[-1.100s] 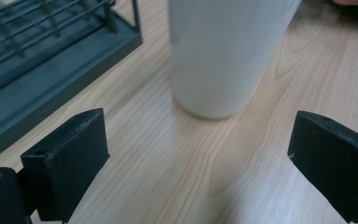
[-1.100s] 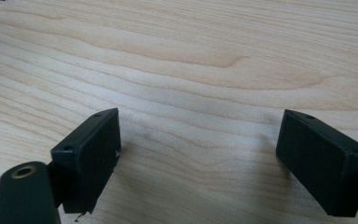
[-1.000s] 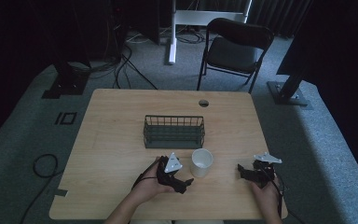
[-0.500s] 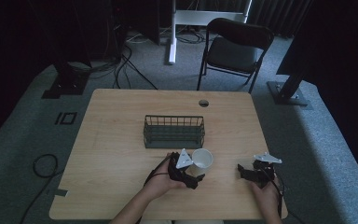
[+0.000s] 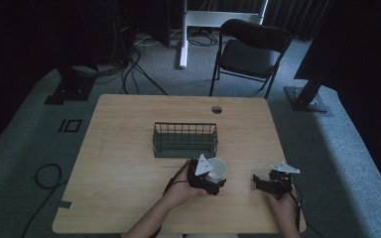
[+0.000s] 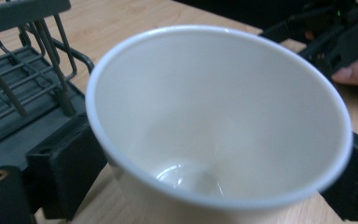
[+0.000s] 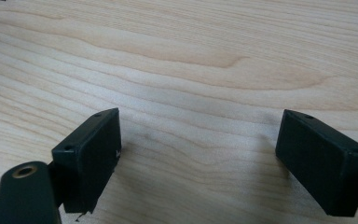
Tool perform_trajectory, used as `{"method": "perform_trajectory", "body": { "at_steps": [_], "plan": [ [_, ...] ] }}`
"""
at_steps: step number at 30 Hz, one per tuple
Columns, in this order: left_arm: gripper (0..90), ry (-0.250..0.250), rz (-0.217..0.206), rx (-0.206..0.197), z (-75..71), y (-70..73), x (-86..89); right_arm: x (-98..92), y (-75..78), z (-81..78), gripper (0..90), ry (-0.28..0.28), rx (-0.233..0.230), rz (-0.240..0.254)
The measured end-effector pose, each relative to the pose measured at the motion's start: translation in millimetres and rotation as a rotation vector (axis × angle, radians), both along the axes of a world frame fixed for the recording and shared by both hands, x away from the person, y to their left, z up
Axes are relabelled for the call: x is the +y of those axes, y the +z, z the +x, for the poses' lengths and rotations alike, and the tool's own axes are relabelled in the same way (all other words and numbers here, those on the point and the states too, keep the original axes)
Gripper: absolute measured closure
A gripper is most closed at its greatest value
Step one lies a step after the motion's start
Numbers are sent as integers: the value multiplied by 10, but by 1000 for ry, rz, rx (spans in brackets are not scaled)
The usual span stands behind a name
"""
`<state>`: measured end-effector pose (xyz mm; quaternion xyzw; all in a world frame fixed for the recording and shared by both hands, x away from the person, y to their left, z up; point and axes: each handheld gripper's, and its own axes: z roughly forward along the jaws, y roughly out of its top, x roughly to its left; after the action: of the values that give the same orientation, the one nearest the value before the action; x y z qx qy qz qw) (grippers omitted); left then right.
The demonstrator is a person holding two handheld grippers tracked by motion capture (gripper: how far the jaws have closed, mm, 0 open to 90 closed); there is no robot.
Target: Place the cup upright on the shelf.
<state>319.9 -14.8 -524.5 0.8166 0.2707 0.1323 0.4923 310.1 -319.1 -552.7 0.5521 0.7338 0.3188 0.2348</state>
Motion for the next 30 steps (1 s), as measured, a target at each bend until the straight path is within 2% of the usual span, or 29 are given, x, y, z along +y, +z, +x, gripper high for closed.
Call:
{"method": "perform_trajectory", "body": {
  "at_steps": [2,4,10,16,20,23,28,30],
  "plan": [
    [123,18,-19,-2,7,-13,-7,0,0,0,136,0,0,0],
    [126,32,-27,-11,4,-28,-19,-1,-1,0,136,1,-1,0],
    [194,37,-31,-24,7,-51,-45,0,-1,0,137,0,-1,0],
    [203,16,-29,-14,3,-23,-42,-1,-1,0,136,1,-1,0],
    [205,7,-43,-35,-24,88,-32,-1,-1,0,137,1,-1,0],
    [204,1,-74,-38,-40,230,-20,0,0,0,137,0,-1,0],
    [205,-14,-77,-71,-42,428,15,2,0,0,137,-1,0,1],
    [206,-15,-91,-74,-43,485,26,1,0,0,136,-1,0,0]
  ]
}}
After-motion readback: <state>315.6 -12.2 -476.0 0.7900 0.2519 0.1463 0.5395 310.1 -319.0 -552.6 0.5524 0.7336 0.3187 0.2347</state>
